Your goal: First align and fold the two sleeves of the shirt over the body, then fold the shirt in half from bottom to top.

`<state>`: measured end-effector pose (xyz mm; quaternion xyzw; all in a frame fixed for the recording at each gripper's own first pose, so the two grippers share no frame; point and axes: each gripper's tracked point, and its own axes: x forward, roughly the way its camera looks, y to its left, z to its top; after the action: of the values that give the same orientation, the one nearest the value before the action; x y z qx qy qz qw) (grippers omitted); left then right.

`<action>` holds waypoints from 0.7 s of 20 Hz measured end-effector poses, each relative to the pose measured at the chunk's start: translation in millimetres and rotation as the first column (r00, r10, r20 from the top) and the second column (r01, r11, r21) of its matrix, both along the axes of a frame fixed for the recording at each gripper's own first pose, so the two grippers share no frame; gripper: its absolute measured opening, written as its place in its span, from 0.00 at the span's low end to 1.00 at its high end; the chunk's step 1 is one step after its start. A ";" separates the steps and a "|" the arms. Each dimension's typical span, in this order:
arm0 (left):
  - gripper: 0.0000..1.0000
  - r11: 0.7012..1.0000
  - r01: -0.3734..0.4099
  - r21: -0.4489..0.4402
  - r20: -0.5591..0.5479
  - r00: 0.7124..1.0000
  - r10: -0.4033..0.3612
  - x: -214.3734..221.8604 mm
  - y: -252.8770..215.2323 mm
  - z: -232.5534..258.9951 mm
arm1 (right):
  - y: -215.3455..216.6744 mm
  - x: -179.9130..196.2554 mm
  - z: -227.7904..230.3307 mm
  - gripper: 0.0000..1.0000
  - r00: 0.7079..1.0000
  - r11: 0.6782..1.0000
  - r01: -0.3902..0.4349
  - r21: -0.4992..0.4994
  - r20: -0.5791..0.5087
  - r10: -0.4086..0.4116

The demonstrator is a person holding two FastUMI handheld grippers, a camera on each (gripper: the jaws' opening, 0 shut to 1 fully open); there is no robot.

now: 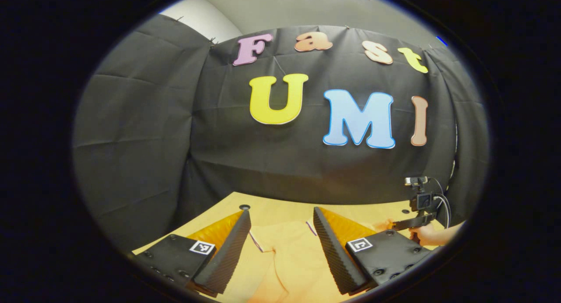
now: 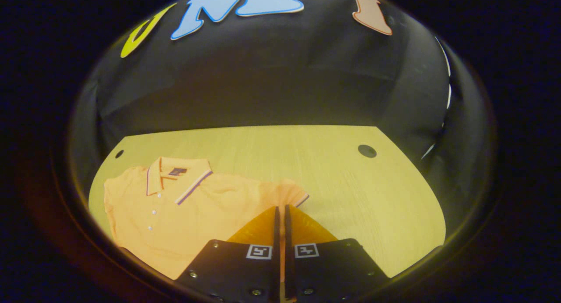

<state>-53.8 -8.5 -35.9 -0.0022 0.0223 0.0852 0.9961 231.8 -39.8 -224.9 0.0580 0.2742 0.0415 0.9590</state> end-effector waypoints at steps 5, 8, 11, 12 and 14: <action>0.94 1.000 -0.011 0.007 0.010 1.000 0.010 -4.2 9.6 0.8 | 34.5 -6.0 12.1 0.05 0.998 0.999 -0.047 -0.027 0.028 0.048; 0.94 1.000 -0.026 0.001 0.011 1.000 0.026 -6.5 15.3 0.3 | 58.3 -9.5 6.1 0.05 0.997 0.996 -0.081 -0.022 0.006 0.081; 0.94 0.999 -0.053 0.000 0.011 0.999 0.053 -11.3 30.8 -2.5 | 75.9 -11.3 -0.6 0.05 0.995 0.995 -0.102 -0.006 -0.016 0.102; 0.94 0.998 -0.061 0.001 0.012 0.998 0.061 -13.6 35.7 -2.1 | 80.4 -11.0 -1.2 0.05 0.994 0.994 -0.108 -0.001 -0.020 0.108; 0.94 0.997 -0.074 0.004 0.012 0.997 0.074 -16.1 41.7 -1.6 | 88.5 -12.3 -5.0 0.04 0.992 0.993 -0.117 0.012 -0.035 0.118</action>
<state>-69.9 33.2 -37.5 -0.0015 0.0160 0.1218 0.9924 219.5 48.7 -229.9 0.0473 0.2941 0.0982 0.9496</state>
